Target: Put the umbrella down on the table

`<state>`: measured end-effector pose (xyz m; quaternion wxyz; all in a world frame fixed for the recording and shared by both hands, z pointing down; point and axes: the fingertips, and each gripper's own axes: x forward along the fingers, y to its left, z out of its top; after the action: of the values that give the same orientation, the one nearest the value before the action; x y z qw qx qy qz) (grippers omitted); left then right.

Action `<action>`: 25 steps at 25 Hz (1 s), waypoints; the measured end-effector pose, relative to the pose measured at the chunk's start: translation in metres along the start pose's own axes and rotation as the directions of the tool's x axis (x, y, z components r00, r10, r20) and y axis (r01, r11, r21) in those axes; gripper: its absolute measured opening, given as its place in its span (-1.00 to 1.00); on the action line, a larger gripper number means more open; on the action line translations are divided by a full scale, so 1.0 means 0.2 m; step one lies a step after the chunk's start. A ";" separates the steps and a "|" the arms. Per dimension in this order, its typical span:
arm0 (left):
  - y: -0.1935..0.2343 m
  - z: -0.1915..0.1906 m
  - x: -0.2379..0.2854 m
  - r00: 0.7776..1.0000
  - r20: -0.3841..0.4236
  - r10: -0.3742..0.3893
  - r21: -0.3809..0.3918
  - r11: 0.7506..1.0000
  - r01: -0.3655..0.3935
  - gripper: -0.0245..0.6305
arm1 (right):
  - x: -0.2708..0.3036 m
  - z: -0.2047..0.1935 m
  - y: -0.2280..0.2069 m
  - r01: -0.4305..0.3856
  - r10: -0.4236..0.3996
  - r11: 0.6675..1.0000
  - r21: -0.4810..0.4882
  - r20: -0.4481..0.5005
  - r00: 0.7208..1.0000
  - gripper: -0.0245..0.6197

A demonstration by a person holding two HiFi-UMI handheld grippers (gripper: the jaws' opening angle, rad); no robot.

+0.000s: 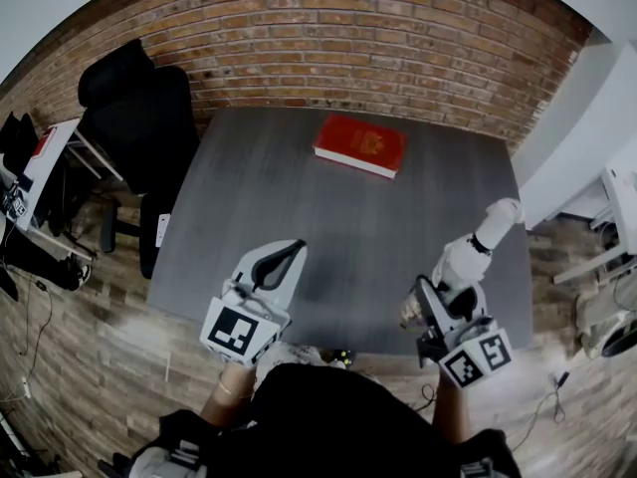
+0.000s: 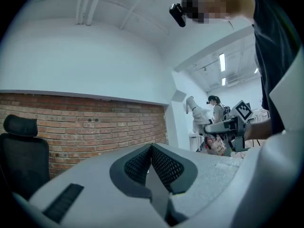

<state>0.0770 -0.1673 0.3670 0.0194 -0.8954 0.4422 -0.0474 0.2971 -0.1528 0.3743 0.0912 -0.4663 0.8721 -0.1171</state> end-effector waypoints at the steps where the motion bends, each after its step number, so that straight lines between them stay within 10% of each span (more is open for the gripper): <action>1: 0.00 -0.01 0.00 1.000 -0.001 0.006 0.000 1.000 -0.006 -0.92 | 0.01 -0.02 -0.01 0.000 0.000 1.000 0.003 -0.007 1.000 -0.02; 25: 0.38 -0.20 0.27 0.999 -0.044 -0.018 -0.045 0.999 0.016 -0.92 | 0.36 -0.41 -0.27 0.117 -0.111 0.993 0.011 -0.229 0.967 -0.02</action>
<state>0.0453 -0.2565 0.4041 -0.0106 -0.8981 0.4360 -0.0574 0.2787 -0.2315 0.4645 -0.0109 -0.4980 0.8470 -0.1856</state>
